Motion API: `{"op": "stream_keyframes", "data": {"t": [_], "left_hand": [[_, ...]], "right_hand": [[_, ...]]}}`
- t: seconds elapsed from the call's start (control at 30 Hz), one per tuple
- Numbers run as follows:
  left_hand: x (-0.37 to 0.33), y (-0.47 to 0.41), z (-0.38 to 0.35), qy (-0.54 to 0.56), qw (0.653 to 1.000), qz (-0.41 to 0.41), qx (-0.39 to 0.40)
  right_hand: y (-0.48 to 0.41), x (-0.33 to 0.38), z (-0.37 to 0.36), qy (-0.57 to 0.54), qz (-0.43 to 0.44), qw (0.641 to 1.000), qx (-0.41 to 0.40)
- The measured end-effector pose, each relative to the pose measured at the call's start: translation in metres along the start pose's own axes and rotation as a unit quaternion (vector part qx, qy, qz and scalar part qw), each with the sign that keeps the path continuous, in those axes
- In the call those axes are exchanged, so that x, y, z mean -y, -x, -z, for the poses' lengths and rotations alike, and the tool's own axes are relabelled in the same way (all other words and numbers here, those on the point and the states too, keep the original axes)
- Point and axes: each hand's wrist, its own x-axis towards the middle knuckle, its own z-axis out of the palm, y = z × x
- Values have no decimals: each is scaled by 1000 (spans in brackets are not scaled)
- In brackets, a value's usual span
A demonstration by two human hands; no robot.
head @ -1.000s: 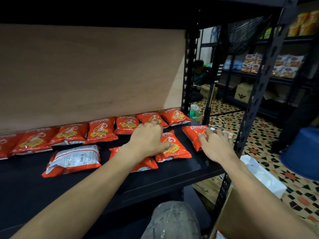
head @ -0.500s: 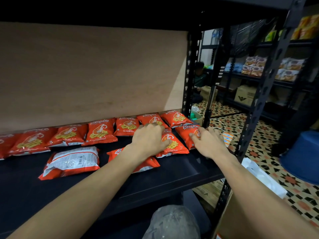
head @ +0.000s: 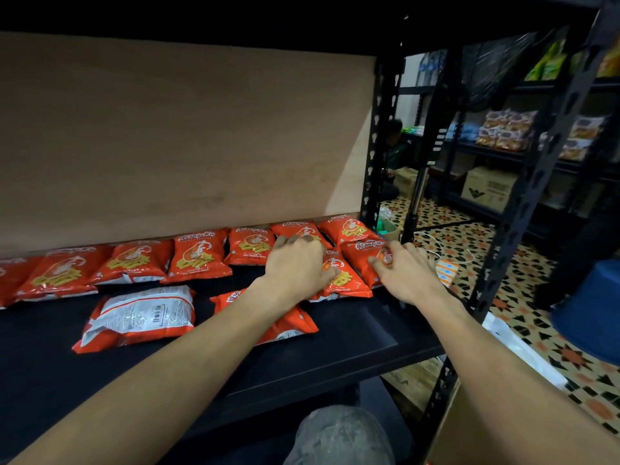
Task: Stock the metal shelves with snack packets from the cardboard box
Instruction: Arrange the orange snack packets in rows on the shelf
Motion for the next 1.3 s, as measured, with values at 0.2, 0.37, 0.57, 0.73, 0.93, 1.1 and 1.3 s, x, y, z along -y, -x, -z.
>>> {"op": "stream_keyframes", "data": {"t": [0.2,0.37,0.57,0.73,0.93,1.1,1.3], "left_hand": [[2,-3,0,6,1000,-4,6],[4,-2,4,42,999,2,18],[26,10,19,162,985,23,47],[69,48,42,194,980,37,34],[128,122,43,161,981,83,-73],[153,167,21,64,987,97,-111],[169,184,14,72,989,94,-91]], "right_hand": [[-1,0,1,-11,1,1000,-11],[0,-3,3,-60,-1,998,-11],[7,2,12,-76,0,996,-43],[32,24,23,-71,41,995,-61],[74,77,25,-95,152,983,-48],[98,119,14,-82,268,960,-17],[118,135,-12,-76,282,953,77]]}}
